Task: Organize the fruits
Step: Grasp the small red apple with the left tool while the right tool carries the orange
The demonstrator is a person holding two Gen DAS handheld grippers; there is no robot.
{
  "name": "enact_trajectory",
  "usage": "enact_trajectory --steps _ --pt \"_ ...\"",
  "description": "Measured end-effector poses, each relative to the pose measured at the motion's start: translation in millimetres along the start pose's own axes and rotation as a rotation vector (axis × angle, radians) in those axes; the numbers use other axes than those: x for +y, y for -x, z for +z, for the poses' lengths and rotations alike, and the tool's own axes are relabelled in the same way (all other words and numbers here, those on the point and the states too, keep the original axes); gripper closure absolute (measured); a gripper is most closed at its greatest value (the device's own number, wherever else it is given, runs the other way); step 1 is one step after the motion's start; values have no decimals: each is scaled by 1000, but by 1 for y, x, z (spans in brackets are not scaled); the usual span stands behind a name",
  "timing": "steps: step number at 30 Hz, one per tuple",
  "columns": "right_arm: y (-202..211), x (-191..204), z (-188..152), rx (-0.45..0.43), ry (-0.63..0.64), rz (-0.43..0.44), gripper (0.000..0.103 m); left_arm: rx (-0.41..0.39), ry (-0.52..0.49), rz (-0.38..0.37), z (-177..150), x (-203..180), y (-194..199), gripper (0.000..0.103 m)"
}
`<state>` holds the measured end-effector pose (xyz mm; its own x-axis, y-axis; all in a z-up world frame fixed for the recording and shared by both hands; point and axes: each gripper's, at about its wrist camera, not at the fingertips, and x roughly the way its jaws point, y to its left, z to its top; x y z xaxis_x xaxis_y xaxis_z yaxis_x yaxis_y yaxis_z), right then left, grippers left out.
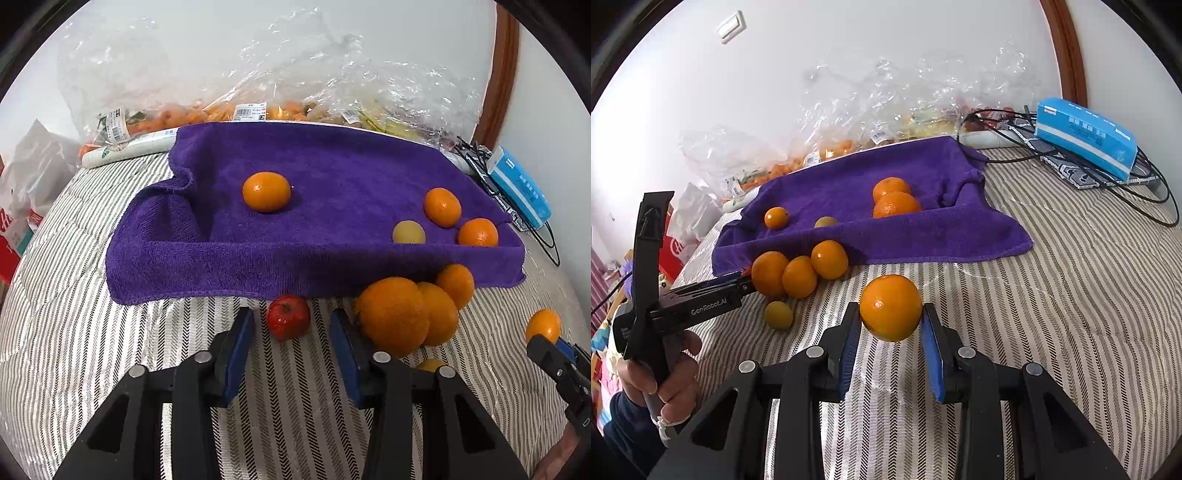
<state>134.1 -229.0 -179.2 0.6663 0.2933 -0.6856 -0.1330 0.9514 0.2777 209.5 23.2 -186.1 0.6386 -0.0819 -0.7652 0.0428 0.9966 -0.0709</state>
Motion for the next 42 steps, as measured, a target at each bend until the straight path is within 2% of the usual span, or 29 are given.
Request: enact_trajectory --steps 1,2,3,11,28,33,39,42 --pt "0 1 0 2 7 0 70 -3 6 -20 0 1 1 75" --pt "-1 1 0 5 7 0 70 -5 17 -62 0 4 1 78" --pt "-1 1 0 6 5 0 70 -4 28 -94 0 6 1 79" --pt "-1 1 0 8 9 4 70 -69 103 -183 -3 19 12 80" --pt "5 8 -1 -18 34 33 70 -132 75 -245 -3 13 28 80" --pt "7 7 -1 -29 22 32 70 -149 94 -279 -3 17 34 80" --pt "11 10 3 -42 19 42 70 -191 119 -278 -2 24 48 80" --pt "14 17 17 -54 36 56 70 -208 96 -272 4 26 59 80"
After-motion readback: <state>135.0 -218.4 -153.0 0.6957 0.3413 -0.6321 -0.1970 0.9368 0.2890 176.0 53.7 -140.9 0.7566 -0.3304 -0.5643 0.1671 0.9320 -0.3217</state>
